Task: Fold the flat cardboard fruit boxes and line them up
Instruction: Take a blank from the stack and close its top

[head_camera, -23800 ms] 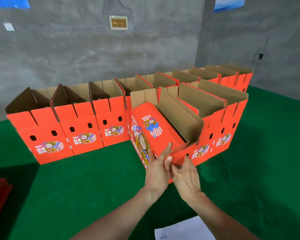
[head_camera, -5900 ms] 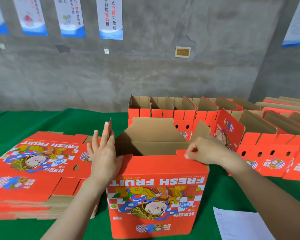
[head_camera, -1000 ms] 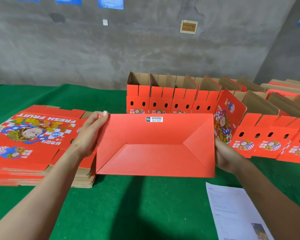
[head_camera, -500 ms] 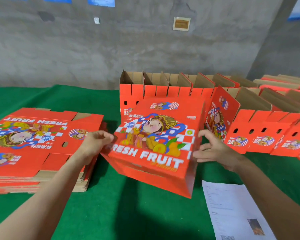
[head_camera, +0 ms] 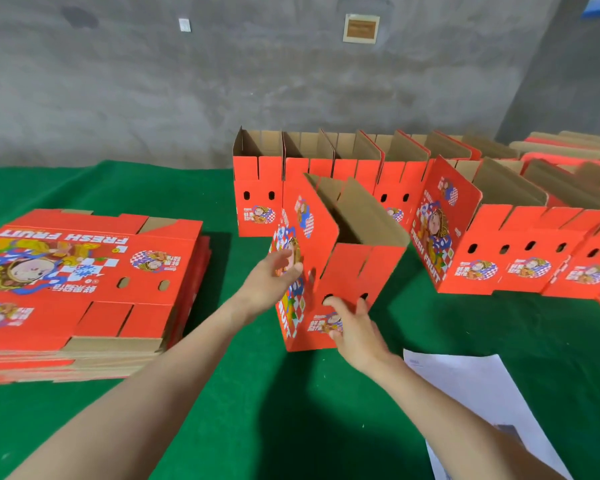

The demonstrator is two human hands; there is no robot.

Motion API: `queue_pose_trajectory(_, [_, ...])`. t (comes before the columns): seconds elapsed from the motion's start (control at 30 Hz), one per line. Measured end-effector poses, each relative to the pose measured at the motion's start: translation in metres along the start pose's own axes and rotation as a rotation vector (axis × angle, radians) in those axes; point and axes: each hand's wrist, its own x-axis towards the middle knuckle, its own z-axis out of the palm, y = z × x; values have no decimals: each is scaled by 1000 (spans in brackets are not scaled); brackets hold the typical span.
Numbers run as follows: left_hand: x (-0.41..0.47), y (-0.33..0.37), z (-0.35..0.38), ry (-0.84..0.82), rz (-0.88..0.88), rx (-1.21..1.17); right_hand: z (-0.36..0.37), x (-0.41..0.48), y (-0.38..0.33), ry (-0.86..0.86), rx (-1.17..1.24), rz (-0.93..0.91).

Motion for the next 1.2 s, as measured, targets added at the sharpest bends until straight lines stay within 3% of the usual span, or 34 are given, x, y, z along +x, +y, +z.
queue_pose_trajectory(0.27, [14, 30, 13, 23, 150, -37, 13, 14, 4, -87, -220, -34])
queue_pose_trajectory(0.37, [26, 39, 22, 94, 160, 144, 10, 16, 16, -86, -251, -79])
queue_pose_trajectory(0.53, [43, 44, 47, 103, 125, 52, -1, 30, 39, -44, -235, -42])
queue_pose_trajectory(0.87, [106, 82, 144, -202, 134, 26, -50, 56, 138, -51, -242, 129])
queue_pose_trajectory(1.2, [165, 113, 213, -210, 103, -87, -87, 93, 213, -29, -244, 191])
